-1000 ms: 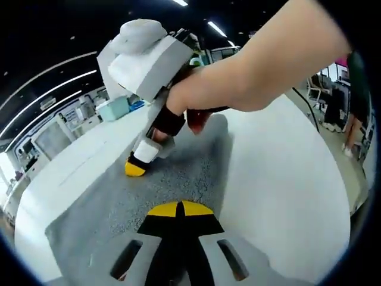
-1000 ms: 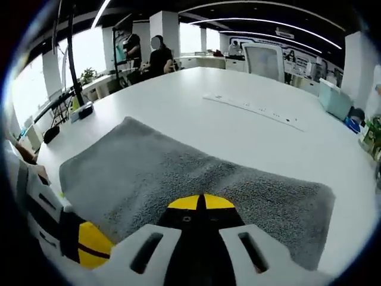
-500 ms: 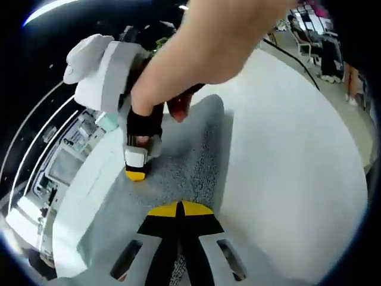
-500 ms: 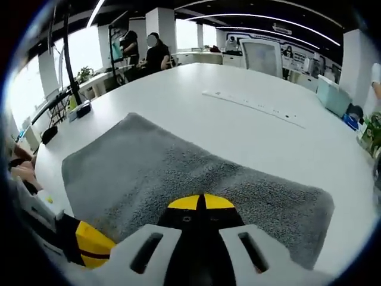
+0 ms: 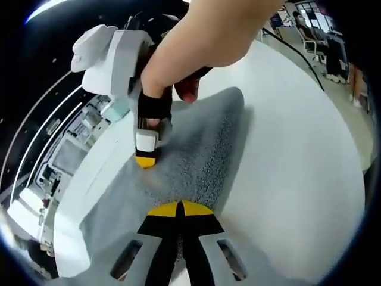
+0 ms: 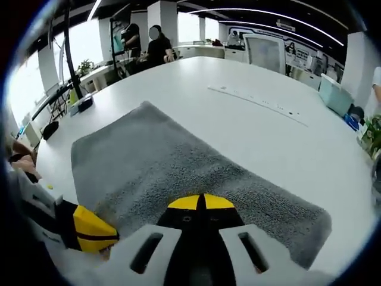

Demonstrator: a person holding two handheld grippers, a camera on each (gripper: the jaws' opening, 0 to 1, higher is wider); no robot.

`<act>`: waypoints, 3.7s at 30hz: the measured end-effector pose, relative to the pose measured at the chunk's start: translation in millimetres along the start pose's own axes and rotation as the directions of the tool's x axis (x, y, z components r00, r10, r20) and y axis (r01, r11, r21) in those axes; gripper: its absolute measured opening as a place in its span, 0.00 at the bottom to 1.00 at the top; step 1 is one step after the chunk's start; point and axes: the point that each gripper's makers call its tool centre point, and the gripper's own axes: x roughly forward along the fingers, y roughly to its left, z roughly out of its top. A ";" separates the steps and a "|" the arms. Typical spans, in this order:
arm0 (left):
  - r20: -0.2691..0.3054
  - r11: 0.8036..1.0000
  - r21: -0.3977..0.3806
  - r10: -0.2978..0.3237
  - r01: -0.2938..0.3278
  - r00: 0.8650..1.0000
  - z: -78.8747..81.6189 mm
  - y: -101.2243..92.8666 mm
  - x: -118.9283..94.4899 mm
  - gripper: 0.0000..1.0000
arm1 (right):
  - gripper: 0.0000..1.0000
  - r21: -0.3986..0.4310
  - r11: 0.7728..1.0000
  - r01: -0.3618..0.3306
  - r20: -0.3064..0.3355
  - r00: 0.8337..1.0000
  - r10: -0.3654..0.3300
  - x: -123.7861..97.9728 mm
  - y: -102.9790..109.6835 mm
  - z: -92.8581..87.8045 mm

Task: Fold the towel on the table until its edges align and the towel forms a compact rectangular stack.

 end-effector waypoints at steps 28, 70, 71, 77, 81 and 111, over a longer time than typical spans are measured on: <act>-0.044 0.998 -0.068 -0.007 0.004 0.999 -21.2 11.0 -15.9 0.00 | 0.00 0.041 0.999 0.003 -0.004 1.000 -0.003 -4.5 10.0 -4.9; -0.073 0.989 -0.144 0.021 -0.032 0.997 -49.1 30.0 -28.2 0.00 | 0.00 0.126 0.992 -0.008 0.053 0.999 0.001 -12.6 37.3 -12.2; -0.075 0.989 -0.145 0.022 -0.033 0.997 -49.8 30.5 -28.6 0.00 | 0.00 0.129 0.992 -0.009 0.055 0.998 0.002 -12.9 37.9 -12.7; -0.080 0.987 -0.158 0.021 -0.033 0.997 -53.1 33.9 -29.0 0.00 | 0.00 0.134 0.991 -0.011 0.059 0.998 0.003 -13.4 39.3 -13.4; -0.081 0.986 -0.162 0.018 -0.031 0.997 -53.7 34.6 -29.2 0.00 | 0.00 0.137 0.990 -0.013 0.058 0.998 0.005 -13.5 39.4 -13.6; -0.098 0.972 -0.226 0.035 -0.057 0.995 -66.4 54.7 -28.0 0.00 | 0.00 0.151 0.988 -0.023 0.065 0.998 0.014 -16.6 50.6 -16.2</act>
